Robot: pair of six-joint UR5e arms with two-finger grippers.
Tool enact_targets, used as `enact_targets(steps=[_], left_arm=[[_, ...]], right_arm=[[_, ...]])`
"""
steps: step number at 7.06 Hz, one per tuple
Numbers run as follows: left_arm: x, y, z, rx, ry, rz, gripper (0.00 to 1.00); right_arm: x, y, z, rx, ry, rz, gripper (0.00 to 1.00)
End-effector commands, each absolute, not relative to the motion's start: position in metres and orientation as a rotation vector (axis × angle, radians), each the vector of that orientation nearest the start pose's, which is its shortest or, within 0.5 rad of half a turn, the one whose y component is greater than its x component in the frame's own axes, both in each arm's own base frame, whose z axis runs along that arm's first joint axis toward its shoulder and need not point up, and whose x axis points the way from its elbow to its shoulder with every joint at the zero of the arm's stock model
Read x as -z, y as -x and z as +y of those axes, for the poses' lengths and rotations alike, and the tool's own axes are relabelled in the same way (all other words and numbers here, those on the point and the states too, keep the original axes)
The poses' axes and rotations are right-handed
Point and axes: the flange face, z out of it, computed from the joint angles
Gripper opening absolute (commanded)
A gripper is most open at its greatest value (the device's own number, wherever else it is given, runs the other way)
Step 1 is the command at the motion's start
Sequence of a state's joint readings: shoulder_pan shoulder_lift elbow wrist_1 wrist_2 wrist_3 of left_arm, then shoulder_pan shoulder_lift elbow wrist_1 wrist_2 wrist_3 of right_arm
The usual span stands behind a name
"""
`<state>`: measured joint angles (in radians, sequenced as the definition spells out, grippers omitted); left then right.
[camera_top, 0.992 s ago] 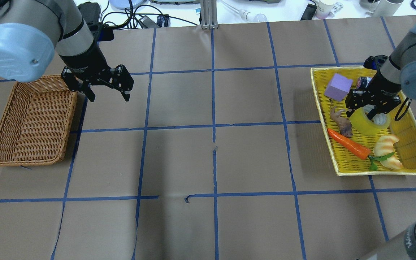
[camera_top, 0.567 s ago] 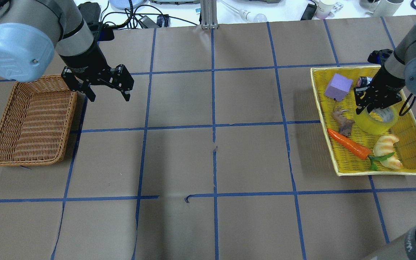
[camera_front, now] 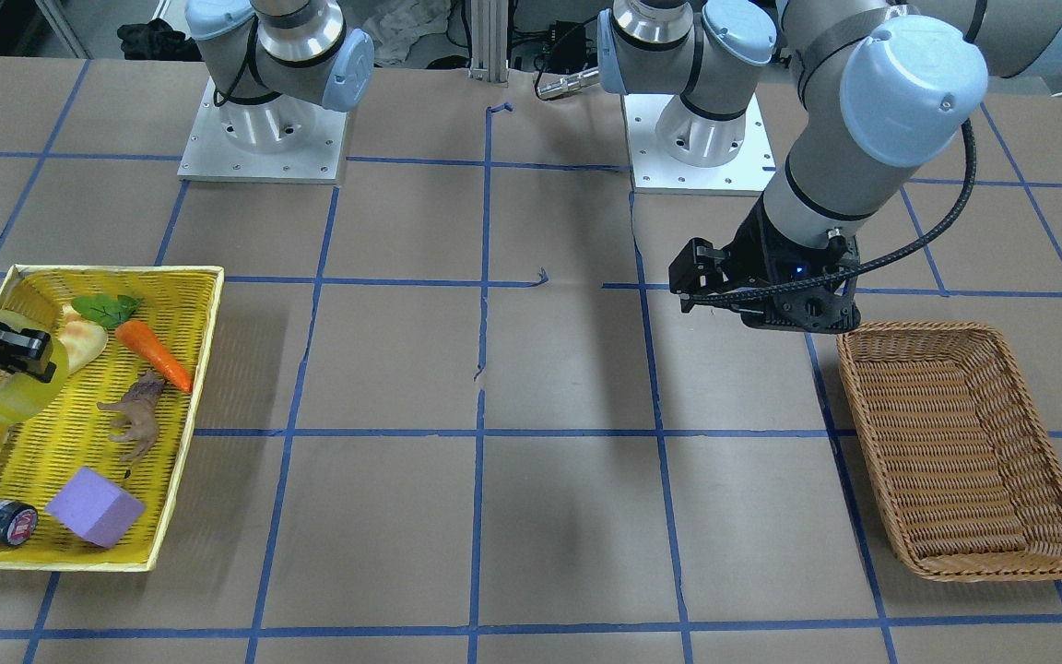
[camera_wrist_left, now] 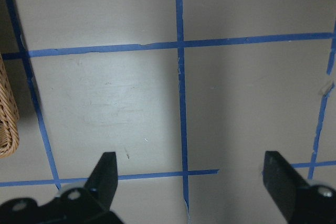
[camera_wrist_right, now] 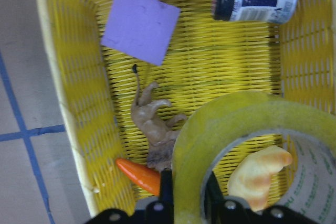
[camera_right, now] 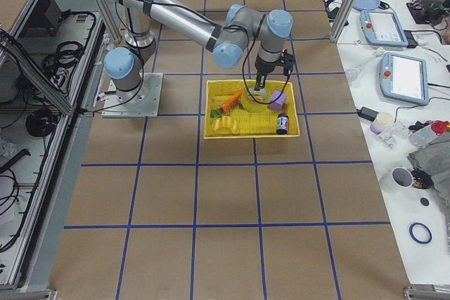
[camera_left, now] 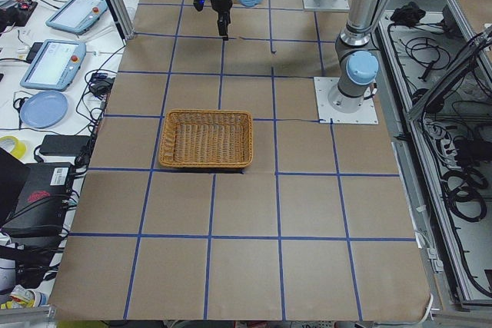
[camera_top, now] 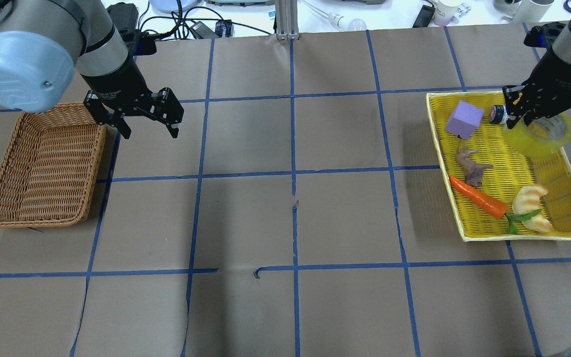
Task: Transfer tape with both arms
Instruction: 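Close the right gripper on the tape roll's rim and lift, then carry the tape roll to the table center and set it down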
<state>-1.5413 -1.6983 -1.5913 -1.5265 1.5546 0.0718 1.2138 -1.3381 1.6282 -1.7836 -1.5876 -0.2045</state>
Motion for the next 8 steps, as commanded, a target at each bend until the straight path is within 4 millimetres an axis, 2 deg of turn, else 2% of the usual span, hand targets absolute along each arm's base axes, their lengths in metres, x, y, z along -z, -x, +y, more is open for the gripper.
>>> enact_targets(steps=[1, 2, 4, 7, 8], left_arm=[[-0.417, 0.117, -0.535, -0.161, -0.06, 3.153, 1.0], [-0.422, 0.116, -0.536, -0.147, -0.055, 3.153, 1.0], [-0.432, 0.116, -0.535, -0.096, -0.053, 3.15, 1.0], [-0.432, 0.116, -0.534, -0.096, -0.053, 3.15, 1.0], [-0.429, 0.116, -0.534, -0.106, -0.055, 3.15, 1.0]], right_arm=[[-0.36, -0.031, -0.581, -0.106, -0.248, 3.139, 0.0], [-0.36, -0.092, -0.576, -0.082, -0.222, 3.148, 0.0], [-0.345, -0.189, -0.562, -0.067, -0.288, 3.15, 0.0], [-0.321, -0.32, -0.522, -0.076, -0.329, 3.047, 0.0], [-0.315, -0.347, -0.511, -0.076, -0.342, 3.025, 0.0]])
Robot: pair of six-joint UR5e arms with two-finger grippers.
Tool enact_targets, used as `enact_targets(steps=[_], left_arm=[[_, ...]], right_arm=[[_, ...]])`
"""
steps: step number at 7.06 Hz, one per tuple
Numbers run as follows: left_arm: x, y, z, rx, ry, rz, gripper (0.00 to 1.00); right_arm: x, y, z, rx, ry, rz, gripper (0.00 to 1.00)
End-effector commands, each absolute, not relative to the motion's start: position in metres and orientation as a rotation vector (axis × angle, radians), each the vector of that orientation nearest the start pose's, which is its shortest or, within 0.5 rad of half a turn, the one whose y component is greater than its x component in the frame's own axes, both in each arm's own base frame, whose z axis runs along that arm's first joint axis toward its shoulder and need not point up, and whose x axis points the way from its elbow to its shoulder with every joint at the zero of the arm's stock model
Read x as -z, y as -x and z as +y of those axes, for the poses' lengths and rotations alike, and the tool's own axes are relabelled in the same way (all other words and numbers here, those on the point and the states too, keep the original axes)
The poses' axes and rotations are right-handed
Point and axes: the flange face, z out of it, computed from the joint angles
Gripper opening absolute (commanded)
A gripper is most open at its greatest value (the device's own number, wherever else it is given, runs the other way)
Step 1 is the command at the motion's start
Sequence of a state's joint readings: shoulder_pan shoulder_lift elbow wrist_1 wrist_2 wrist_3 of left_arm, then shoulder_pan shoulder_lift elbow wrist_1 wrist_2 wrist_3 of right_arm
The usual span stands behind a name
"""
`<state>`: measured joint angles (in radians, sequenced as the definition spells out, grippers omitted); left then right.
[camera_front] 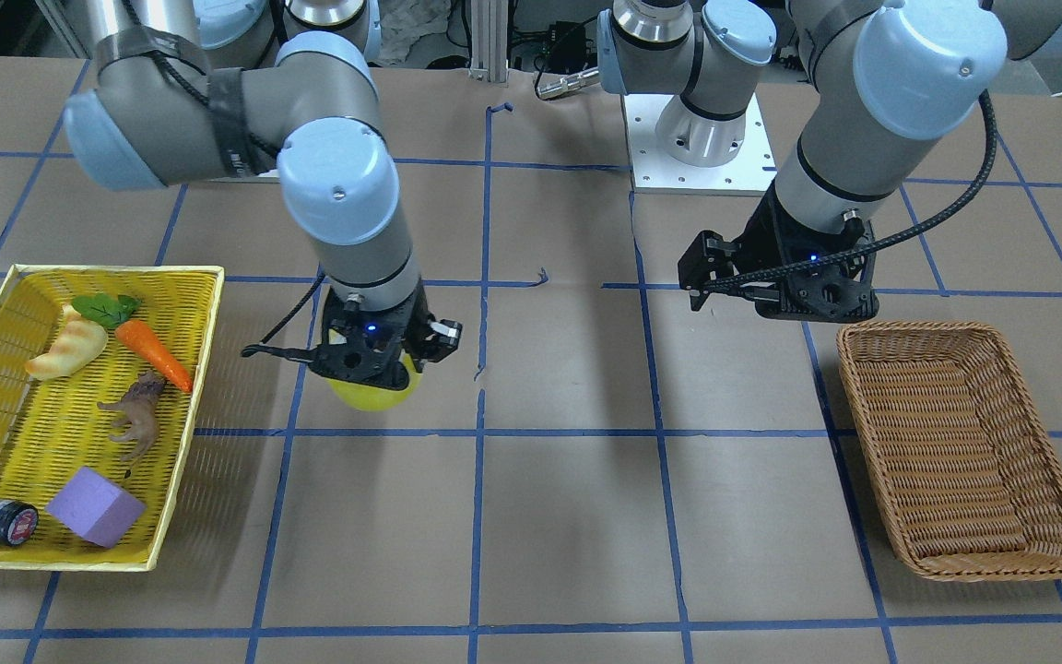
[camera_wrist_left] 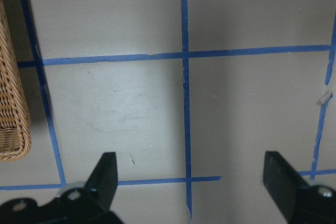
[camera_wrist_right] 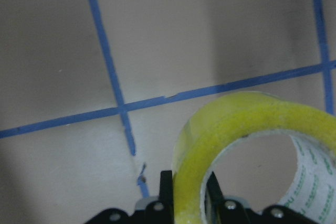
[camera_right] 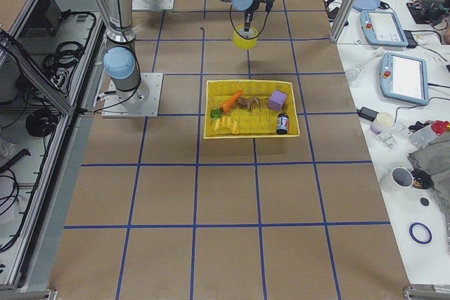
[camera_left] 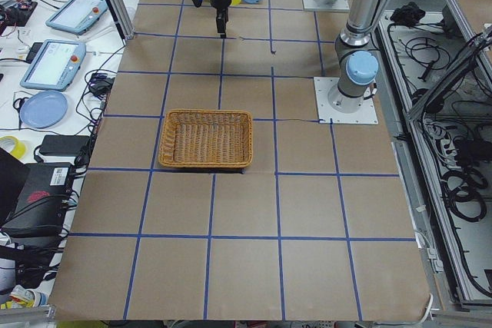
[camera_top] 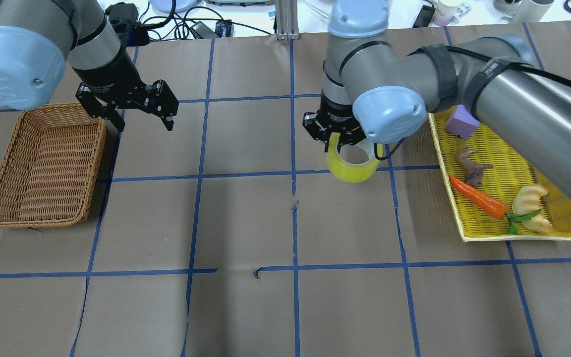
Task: Transfer tape with both arms
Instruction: 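Carry the tape roll to the table center and set it down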
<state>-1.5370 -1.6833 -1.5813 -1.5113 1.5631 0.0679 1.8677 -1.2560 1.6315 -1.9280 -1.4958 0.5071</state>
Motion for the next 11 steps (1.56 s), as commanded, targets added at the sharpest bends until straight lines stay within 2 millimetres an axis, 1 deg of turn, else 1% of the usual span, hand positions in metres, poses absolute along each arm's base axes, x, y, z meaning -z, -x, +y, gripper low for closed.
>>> enact_targets(steps=[1, 2, 3, 4, 6, 7, 8, 9, 10, 11], left_arm=[[-0.424, 0.116, -0.535, -0.12, -0.055, 3.152, 1.0], [-0.423, 0.117, -0.535, -0.125, -0.057, 3.155, 1.0], [-0.42, 0.117, -0.536, -0.132, -0.057, 3.155, 1.0], [-0.419, 0.116, -0.537, -0.134, -0.055, 3.157, 1.0], [-0.418, 0.116, -0.537, -0.142, -0.057, 3.157, 1.0], [-0.418, 0.116, -0.537, -0.142, -0.057, 3.158, 1.0], [-0.418, 0.116, -0.537, -0.142, -0.057, 3.158, 1.0], [-0.417, 0.116, -0.536, -0.144, -0.057, 3.16, 1.0], [-0.417, 0.116, -0.536, -0.144, -0.054, 3.161, 1.0], [-0.417, 0.116, -0.536, -0.144, -0.054, 3.161, 1.0]], right_arm=[[-0.31, -0.38, -0.5, -0.119, -0.386, 2.915, 0.0], [-0.294, -0.397, -0.494, -0.117, -0.409, 2.903, 0.0], [-0.272, -0.409, -0.486, -0.145, -0.395, 2.903, 0.0], [-0.253, -0.415, -0.481, -0.156, -0.451, 2.897, 0.0], [-0.235, -0.424, -0.473, -0.171, -0.449, 2.902, 0.0], [-0.221, -0.428, -0.47, -0.203, -0.446, 2.914, 0.06], [-0.221, -0.433, -0.467, -0.202, -0.435, 2.917, 0.39], [-0.223, -0.433, -0.467, -0.197, -0.449, 2.915, 0.76], [-0.232, -0.433, -0.47, -0.177, -0.459, 2.908, 0.97], [-0.253, -0.42, -0.477, -0.131, -0.498, 2.902, 1.0]])
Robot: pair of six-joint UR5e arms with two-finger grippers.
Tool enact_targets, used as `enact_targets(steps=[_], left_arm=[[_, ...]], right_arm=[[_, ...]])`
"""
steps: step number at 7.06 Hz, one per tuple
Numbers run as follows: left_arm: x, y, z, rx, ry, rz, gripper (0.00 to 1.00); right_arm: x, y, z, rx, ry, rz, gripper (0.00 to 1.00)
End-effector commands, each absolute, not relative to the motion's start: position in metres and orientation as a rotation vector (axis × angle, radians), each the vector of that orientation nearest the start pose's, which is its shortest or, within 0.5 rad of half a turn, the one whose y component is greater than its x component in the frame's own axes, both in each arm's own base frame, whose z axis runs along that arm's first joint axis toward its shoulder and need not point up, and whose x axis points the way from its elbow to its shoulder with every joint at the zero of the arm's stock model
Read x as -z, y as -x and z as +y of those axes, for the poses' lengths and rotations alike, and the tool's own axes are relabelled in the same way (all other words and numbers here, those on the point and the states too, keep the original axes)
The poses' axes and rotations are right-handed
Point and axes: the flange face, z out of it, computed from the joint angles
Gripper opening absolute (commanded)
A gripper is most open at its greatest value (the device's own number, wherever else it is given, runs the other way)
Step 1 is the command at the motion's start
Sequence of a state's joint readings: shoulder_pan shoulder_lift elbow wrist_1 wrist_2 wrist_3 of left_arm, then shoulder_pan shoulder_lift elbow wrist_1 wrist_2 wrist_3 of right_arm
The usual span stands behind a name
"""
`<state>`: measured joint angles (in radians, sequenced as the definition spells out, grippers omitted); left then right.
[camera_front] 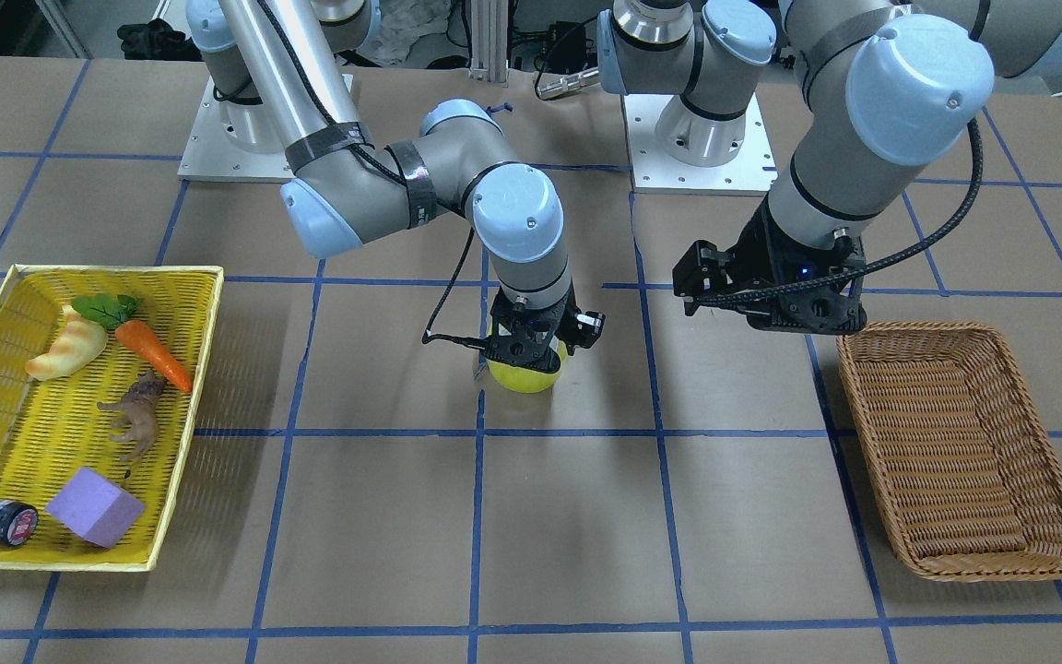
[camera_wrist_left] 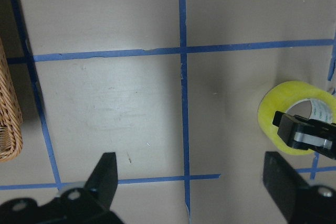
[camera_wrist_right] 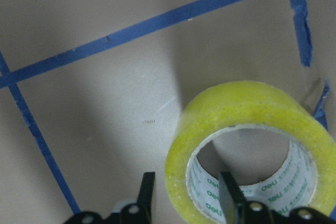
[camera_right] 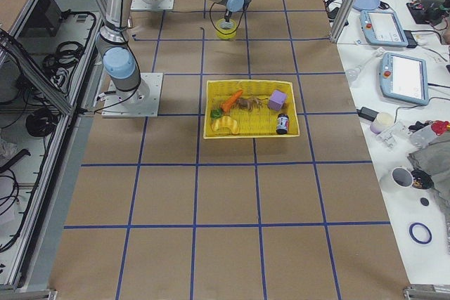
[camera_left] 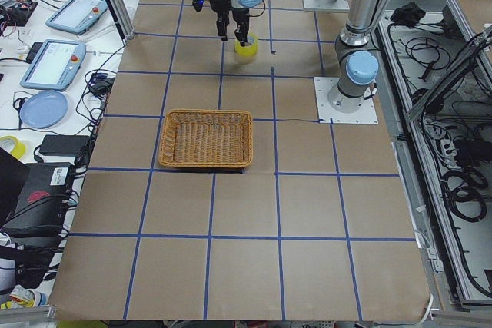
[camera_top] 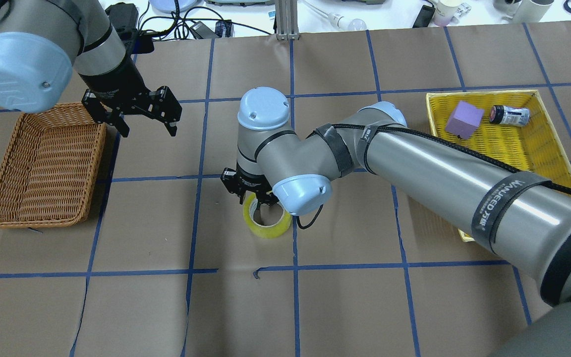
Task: Transfer tape with both arms
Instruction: 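Carry the tape roll to the table center and set it down, then raise the open right gripper toward the tray while the left gripper reaches for the tape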
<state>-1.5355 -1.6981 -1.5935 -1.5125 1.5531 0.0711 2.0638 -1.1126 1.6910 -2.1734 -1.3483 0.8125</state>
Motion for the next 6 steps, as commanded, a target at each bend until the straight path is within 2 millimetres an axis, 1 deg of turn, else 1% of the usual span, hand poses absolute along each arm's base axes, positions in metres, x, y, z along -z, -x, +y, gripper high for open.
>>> enact_targets(steps=[1, 2, 3, 4, 5, 6], left_arm=[[-0.417, 0.117, -0.536, -0.144, -0.054, 3.162, 1.0], [-0.416, 0.12, -0.536, -0.146, -0.049, 3.165, 1.0], [-0.413, 0.126, -0.535, -0.156, -0.039, 3.204, 1.0], [-0.412, 0.135, -0.535, -0.163, -0.028, 3.286, 1.0], [-0.408, 0.148, -0.535, -0.179, -0.017, 3.289, 1.0], [-0.398, 0.183, -0.53, -0.2, -0.006, 3.277, 1.0]], right_arm=[[-0.275, -0.397, -0.485, -0.09, -0.535, 2.878, 1.0], [-0.277, -0.359, -0.505, -0.13, -0.624, 2.885, 1.0], [-0.284, -0.317, -0.529, -0.058, -0.624, 2.924, 1.0], [-0.295, -0.278, -0.541, -0.06, -0.614, 2.952, 1.0], [-0.306, -0.23, -0.552, -0.082, -0.562, 2.983, 1.0], [-0.324, -0.181, -0.561, -0.043, -0.589, 2.998, 1.0]])
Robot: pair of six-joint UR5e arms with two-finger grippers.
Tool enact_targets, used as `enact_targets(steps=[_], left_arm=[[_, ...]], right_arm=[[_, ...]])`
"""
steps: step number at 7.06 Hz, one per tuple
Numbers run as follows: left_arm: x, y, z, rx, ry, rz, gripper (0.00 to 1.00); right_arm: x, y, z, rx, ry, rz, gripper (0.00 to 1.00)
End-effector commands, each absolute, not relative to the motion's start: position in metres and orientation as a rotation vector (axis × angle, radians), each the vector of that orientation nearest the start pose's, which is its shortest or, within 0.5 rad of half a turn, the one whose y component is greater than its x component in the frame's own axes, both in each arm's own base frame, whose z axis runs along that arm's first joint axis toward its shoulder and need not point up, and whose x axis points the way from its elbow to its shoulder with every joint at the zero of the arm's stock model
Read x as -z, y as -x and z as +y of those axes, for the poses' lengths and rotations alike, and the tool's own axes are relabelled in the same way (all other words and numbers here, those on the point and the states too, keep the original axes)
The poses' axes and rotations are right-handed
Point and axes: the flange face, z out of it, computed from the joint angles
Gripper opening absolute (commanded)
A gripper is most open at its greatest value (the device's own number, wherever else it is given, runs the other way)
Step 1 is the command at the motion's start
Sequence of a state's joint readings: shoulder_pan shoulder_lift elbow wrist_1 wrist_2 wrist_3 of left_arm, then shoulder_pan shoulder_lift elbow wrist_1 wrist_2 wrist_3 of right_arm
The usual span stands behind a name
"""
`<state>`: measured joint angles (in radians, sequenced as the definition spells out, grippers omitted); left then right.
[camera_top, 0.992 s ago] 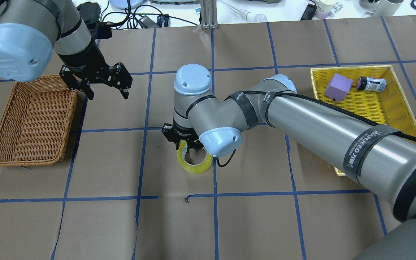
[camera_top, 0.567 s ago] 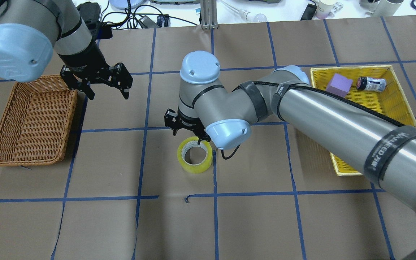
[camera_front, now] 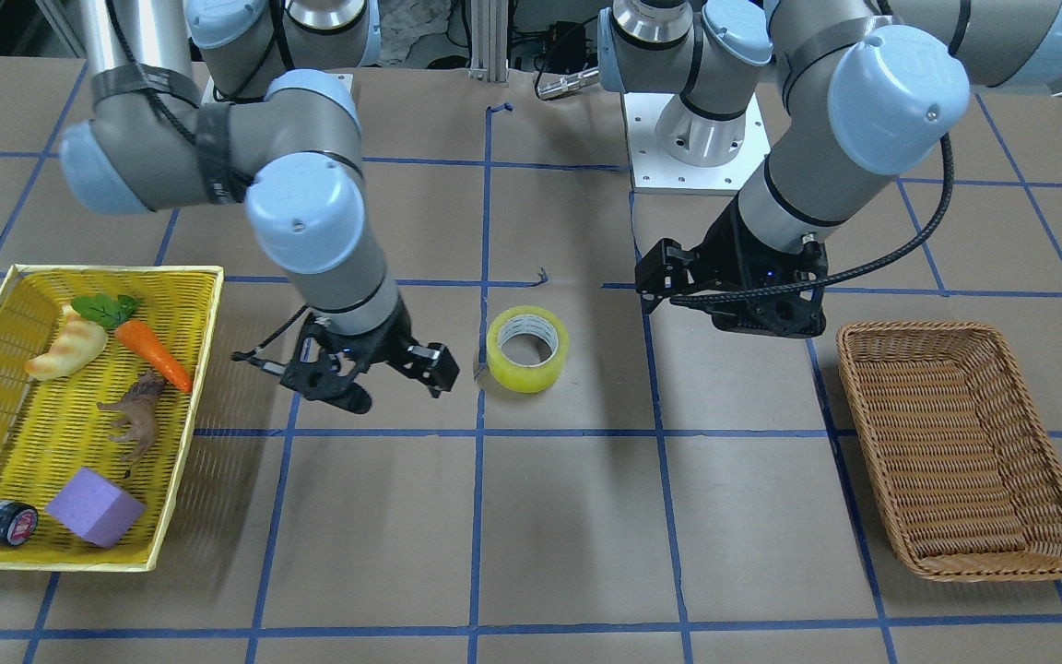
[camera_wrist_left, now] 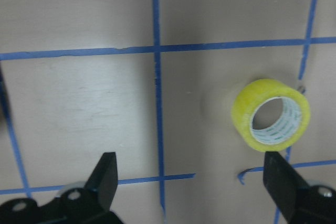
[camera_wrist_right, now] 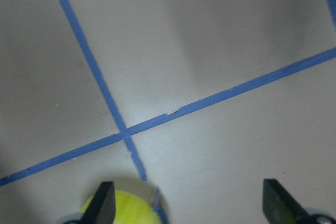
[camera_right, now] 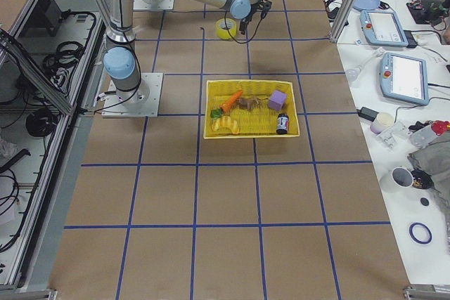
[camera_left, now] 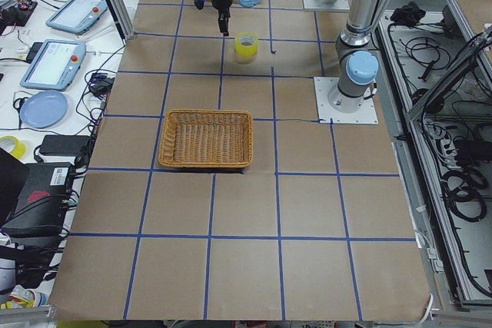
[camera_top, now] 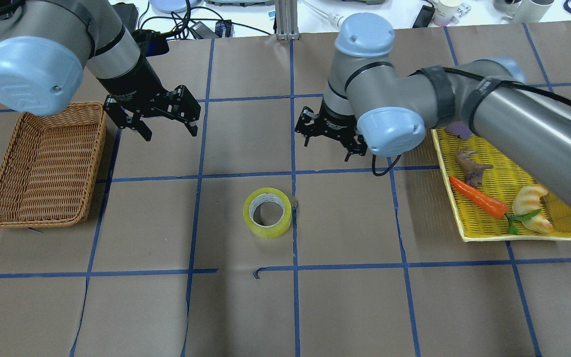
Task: Transfer tape with both arms
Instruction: 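Raise the open right gripper toward the tray while the left gripper reaches for the tape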
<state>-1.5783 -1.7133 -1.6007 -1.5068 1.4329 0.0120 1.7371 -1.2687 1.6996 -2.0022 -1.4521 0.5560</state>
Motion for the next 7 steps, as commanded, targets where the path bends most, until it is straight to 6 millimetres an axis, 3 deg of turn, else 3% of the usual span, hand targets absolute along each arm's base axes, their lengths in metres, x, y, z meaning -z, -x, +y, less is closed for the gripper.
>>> enact_targets(steps=[1, 3, 5, 7], left_arm=[[-0.379, 0.214, -0.525, -0.207, -0.026, 3.27, 1.0], [-0.311, 0.224, -0.521, -0.208, -0.034, 3.271, 1.0], [-0.252, 0.224, -0.514, -0.233, -0.027, 3.267, 1.0], [-0.224, 0.24, -0.51, -0.302, -0.049, 3.252, 1.0]], right_arm=[[-0.344, -0.153, -0.555, -0.054, -0.559, 3.008, 1.0], [-0.372, -0.137, -0.537, -0.088, -0.483, 3.028, 1.0], [-0.382, -0.126, -0.538, -0.047, -0.502, 3.072, 1.0], [-0.384, -0.125, -0.526, -0.122, -0.517, 3.106, 1.0]])
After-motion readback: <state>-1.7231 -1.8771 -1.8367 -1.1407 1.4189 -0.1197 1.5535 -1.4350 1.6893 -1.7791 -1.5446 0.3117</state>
